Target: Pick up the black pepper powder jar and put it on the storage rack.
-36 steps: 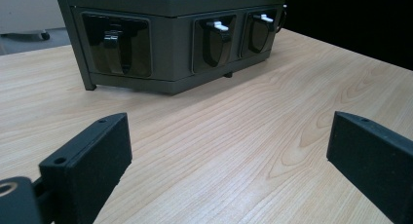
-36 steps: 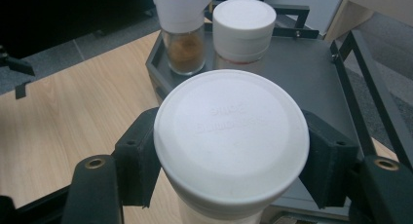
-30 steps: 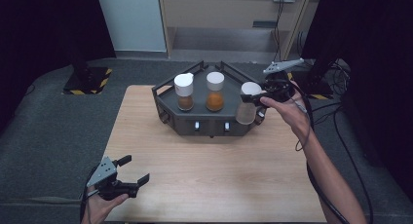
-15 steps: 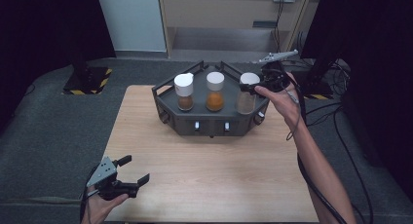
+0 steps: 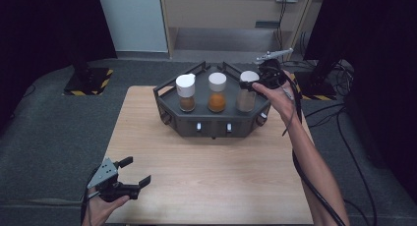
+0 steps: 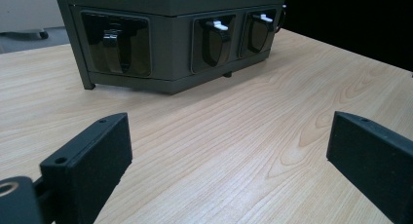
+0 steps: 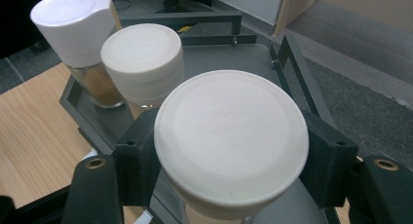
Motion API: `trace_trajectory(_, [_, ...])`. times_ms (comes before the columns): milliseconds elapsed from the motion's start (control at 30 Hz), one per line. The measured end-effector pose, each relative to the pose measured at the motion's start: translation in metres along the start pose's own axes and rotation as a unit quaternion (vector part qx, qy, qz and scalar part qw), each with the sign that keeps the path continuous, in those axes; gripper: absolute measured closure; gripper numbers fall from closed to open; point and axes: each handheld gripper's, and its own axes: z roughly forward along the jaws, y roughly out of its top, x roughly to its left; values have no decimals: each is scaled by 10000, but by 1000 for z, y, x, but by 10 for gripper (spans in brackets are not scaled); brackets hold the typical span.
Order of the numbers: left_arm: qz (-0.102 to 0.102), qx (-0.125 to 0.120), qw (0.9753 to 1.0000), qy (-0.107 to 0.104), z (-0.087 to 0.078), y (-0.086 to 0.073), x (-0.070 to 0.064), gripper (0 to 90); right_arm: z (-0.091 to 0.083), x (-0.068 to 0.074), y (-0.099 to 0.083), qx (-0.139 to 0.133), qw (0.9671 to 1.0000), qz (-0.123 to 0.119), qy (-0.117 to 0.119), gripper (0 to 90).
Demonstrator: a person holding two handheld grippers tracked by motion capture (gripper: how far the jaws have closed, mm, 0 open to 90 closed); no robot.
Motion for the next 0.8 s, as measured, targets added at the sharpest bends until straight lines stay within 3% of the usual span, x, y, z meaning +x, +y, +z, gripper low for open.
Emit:
trace_trajectory(367, [6,24,10000,-23,0,0,0,21,16,-4,-3,96,9999,57,-89,341])
trace_trajectory(800, [15,26,10000,-24,0,0,0,21,23,-4,-3,198,9997,43,-162,341])
